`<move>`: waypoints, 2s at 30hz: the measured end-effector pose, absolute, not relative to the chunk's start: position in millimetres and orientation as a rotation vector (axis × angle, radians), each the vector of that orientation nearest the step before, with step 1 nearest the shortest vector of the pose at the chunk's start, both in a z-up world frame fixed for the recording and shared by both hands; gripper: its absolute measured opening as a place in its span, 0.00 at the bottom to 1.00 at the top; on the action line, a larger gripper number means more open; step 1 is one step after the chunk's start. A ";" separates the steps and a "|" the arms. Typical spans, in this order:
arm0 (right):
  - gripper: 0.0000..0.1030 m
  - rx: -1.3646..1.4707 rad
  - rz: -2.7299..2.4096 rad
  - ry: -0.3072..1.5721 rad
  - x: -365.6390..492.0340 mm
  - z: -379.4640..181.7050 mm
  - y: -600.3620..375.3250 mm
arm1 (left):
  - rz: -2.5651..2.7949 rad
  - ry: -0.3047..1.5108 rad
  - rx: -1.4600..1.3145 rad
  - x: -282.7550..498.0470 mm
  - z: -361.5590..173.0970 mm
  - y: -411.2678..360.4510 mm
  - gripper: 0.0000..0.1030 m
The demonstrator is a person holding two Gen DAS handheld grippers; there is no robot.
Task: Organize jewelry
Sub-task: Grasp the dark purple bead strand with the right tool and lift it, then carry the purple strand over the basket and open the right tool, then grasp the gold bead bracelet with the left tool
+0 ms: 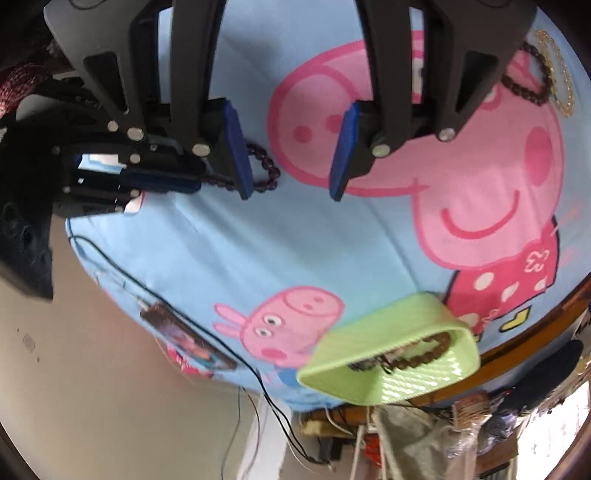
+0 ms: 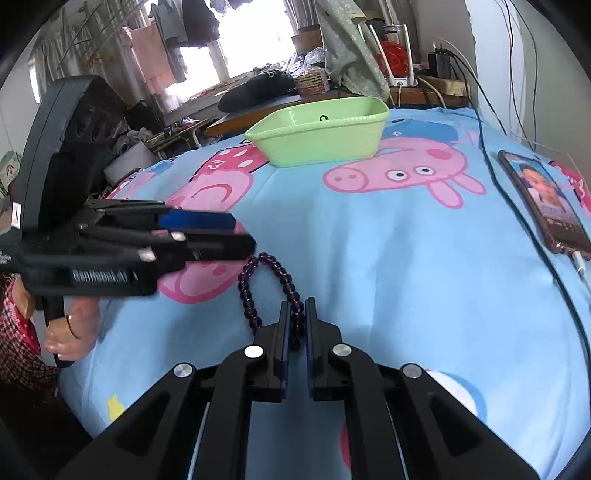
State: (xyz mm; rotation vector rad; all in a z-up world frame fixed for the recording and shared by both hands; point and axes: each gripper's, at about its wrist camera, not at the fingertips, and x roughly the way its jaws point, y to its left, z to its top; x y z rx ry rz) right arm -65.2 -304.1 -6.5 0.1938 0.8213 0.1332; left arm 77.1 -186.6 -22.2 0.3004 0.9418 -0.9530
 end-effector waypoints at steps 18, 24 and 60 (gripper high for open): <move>0.00 0.229 0.210 0.782 -51.2 -4.5 -309.5 | -0.996 0.966 0.260 64.7 -25.5 -177.2 0.07; 0.00 0.195 0.258 0.660 -20.7 42.2 -307.9 | -0.981 0.889 0.202 96.3 16.0 -167.3 0.07; 0.00 0.242 0.486 0.694 62.4 37.4 -255.8 | -0.526 0.796 0.027 170.0 48.5 6.6 0.20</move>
